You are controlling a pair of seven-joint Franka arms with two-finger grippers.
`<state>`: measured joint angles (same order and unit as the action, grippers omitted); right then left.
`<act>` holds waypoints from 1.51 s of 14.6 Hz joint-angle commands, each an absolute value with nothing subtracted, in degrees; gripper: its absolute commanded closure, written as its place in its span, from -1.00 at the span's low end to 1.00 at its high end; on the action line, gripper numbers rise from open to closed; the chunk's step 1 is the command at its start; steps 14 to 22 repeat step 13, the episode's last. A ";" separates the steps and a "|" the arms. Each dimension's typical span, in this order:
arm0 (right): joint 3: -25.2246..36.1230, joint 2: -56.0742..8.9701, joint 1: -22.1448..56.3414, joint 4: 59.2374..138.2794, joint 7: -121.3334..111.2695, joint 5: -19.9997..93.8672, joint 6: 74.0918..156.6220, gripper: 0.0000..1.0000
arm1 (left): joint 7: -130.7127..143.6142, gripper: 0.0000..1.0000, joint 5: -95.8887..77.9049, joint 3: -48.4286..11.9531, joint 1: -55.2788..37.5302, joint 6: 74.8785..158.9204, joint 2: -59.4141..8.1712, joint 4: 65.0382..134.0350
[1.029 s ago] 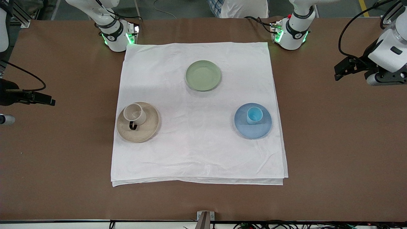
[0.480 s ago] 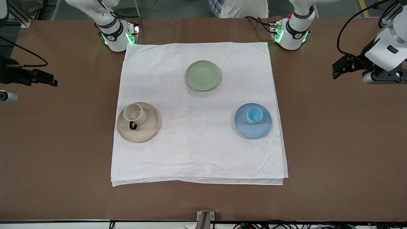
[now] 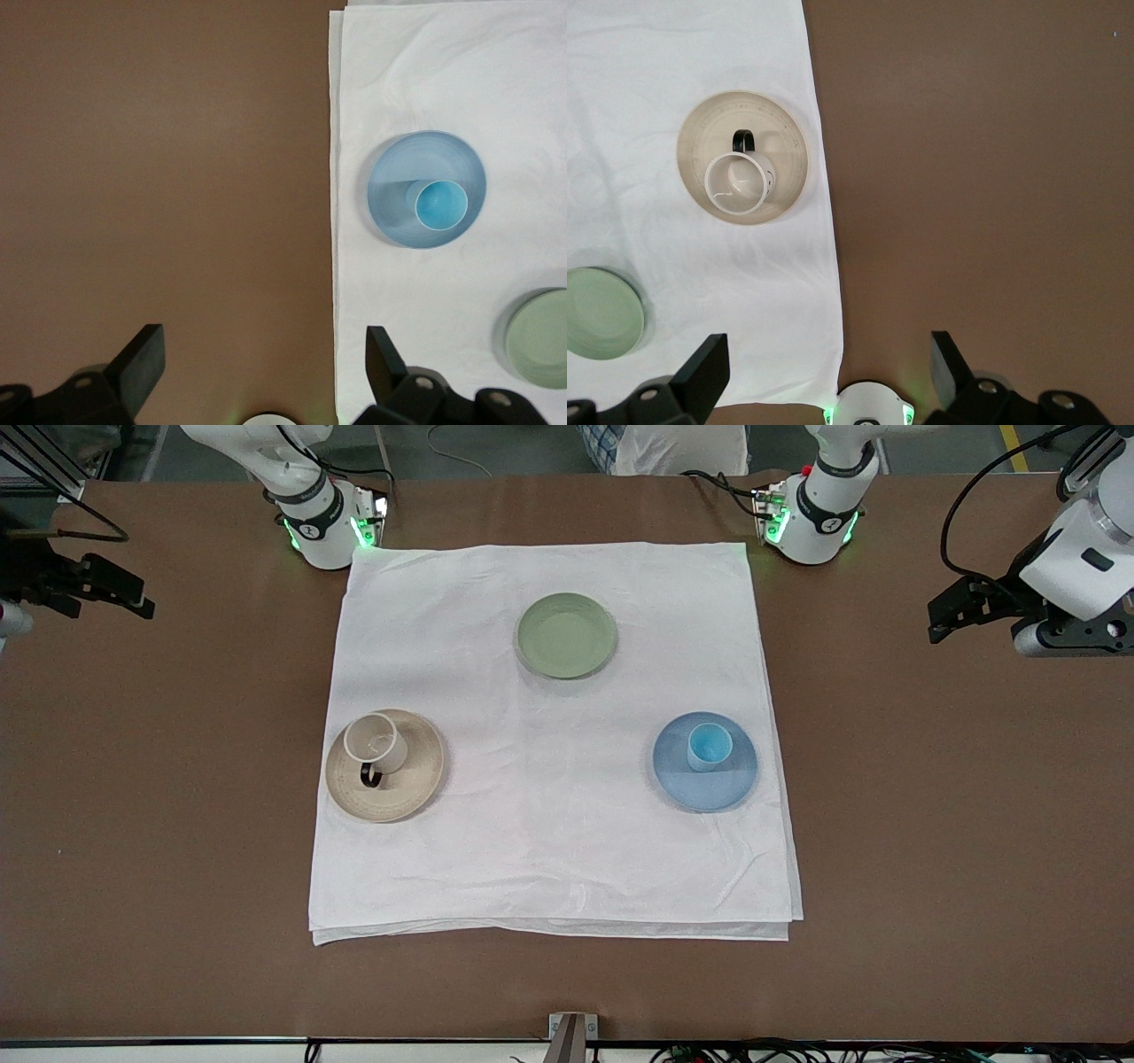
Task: Place blue cup in blue plate and white mug in gray plate
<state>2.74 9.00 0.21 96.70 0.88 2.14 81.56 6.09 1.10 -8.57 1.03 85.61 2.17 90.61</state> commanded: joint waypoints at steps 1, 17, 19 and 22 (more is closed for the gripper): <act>3.60 12.48 0.88 101.42 1.23 1.76 84.11 -1.00 | 4.92 -1.00 -0.09 -8.17 1.32 86.31 3.69 91.67; 3.60 12.57 1.32 101.25 0.70 0.80 85.87 -1.00 | 5.01 -1.00 0.00 -8.26 1.05 87.89 2.11 89.65; 3.60 12.57 1.32 101.25 0.70 0.80 85.87 -1.00 | 5.01 -1.00 0.00 -8.26 1.05 87.89 2.11 89.65; 3.60 12.57 1.32 101.25 0.70 0.80 85.87 -1.00 | 5.01 -1.00 0.00 -8.26 1.05 87.89 2.11 89.65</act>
